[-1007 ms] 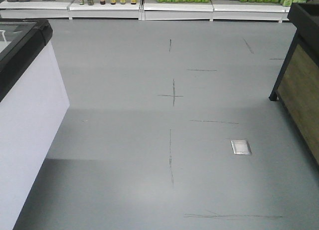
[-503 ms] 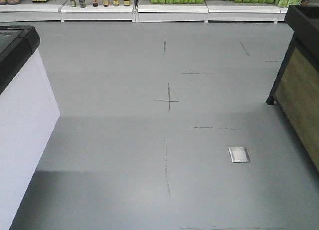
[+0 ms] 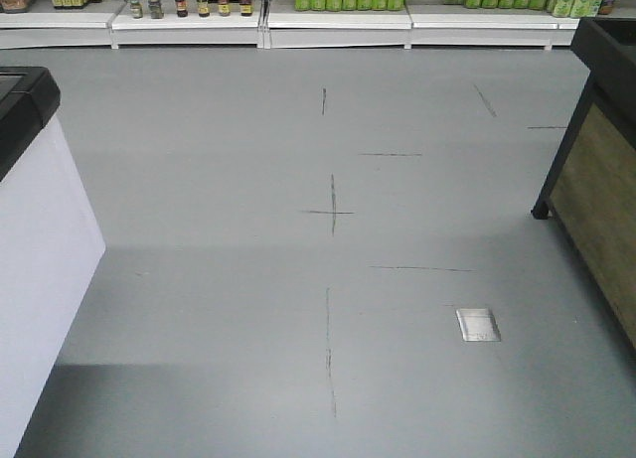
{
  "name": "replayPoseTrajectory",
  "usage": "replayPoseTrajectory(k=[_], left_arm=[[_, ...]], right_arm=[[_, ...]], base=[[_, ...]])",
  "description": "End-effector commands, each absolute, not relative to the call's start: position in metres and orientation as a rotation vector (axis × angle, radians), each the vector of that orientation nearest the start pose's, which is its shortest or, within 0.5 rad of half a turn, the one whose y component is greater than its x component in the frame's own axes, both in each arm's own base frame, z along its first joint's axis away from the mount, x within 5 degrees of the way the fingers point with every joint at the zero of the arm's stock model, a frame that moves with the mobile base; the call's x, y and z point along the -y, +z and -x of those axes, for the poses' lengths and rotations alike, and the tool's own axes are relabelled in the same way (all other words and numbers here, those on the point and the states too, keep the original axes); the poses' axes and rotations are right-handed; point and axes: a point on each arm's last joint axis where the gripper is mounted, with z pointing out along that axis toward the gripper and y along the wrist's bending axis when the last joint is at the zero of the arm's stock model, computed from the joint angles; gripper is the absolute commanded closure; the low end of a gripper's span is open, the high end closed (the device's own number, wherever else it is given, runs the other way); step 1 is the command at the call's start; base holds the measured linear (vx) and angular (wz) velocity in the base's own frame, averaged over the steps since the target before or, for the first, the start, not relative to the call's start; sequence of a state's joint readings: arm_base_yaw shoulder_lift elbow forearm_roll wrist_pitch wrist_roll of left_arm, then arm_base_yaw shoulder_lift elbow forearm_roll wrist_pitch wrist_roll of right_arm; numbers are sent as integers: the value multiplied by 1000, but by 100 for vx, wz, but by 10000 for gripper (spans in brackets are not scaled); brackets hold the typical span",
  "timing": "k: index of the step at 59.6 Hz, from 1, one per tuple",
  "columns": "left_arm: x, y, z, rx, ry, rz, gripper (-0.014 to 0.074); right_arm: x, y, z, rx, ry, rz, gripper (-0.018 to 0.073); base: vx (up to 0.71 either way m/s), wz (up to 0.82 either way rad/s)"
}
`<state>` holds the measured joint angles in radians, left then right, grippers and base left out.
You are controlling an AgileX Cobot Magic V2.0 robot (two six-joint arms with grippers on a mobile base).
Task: Pick three apples into basket with both arms
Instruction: 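Drive the base forward and turn toward the fruit display tables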
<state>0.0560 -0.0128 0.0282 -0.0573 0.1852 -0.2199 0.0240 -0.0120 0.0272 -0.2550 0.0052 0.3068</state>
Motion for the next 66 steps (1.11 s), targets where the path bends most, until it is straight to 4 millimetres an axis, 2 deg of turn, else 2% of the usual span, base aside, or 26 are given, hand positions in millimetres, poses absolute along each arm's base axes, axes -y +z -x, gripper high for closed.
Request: replayPoseTrajectory(k=[1, 66], left_arm=[[-3, 204, -54, -1553, -181, 260, 603], [-2, 204, -55, -1554, -188, 254, 603]], right_arm=[[-3, 206, -56, -1440, 66, -5, 564], [-3, 206, -56, -1440, 66, -5, 564]], base=[[16, -14], [21, -19]])
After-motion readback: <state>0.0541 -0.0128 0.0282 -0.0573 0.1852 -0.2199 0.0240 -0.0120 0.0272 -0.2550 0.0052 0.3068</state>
